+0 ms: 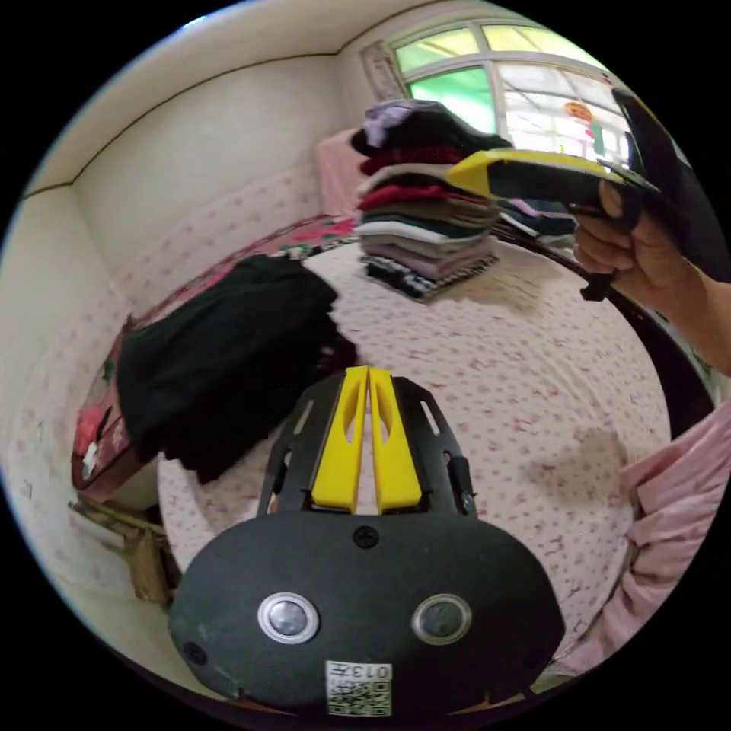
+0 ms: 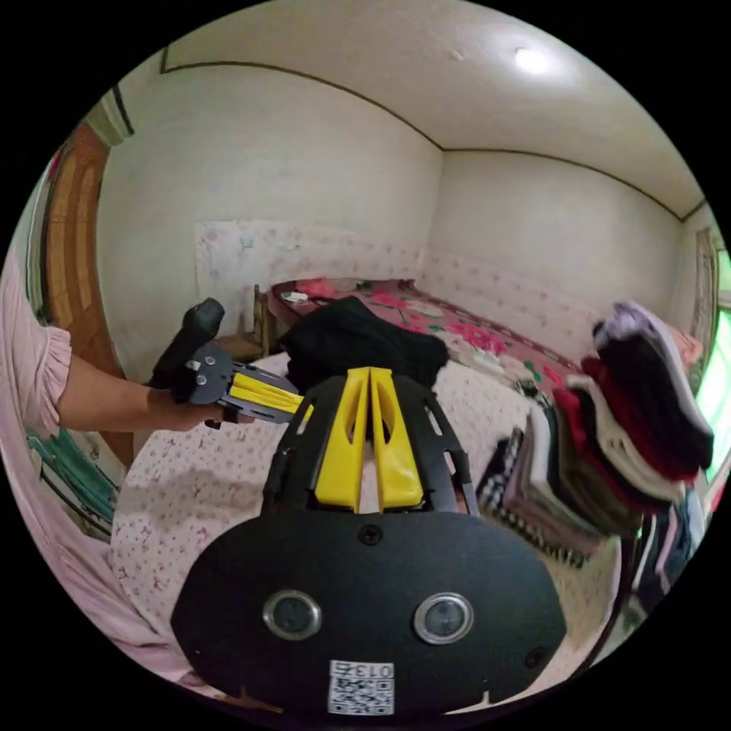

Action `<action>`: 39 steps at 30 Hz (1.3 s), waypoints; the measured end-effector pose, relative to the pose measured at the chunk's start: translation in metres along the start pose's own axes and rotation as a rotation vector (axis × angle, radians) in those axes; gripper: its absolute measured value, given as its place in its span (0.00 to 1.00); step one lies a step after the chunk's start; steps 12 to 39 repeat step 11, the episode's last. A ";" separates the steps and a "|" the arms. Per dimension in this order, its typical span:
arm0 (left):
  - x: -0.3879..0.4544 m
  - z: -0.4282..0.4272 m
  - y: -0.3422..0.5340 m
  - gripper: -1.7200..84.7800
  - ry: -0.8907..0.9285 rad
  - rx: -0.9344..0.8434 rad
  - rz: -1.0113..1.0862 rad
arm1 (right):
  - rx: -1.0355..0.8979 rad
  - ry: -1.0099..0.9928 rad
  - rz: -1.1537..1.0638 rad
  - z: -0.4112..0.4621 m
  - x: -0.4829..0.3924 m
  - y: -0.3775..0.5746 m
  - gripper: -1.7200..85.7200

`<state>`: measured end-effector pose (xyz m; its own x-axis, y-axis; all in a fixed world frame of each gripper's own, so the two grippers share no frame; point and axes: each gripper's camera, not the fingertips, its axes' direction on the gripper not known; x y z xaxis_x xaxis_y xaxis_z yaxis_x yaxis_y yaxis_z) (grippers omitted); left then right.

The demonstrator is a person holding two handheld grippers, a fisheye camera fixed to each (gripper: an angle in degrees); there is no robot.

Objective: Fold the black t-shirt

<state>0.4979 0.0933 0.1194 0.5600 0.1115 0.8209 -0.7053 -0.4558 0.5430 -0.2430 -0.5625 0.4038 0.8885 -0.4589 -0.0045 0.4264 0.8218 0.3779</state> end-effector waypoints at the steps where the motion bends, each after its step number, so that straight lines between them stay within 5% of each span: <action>1: 0.029 0.008 -0.005 0.02 0.068 -0.007 0.013 | -0.031 0.017 0.025 -0.010 0.004 0.011 0.02; 6: 0.122 0.031 -0.048 0.02 0.227 0.002 0.099 | -0.266 0.153 0.202 -0.112 0.069 0.100 0.02; 11: 0.200 0.047 -0.134 0.02 0.270 0.061 0.219 | -0.291 0.385 0.401 -0.233 0.170 0.154 0.02; 39: 0.200 0.047 -0.134 0.02 0.270 0.061 0.219 | -0.291 0.385 0.401 -0.233 0.170 0.154 0.02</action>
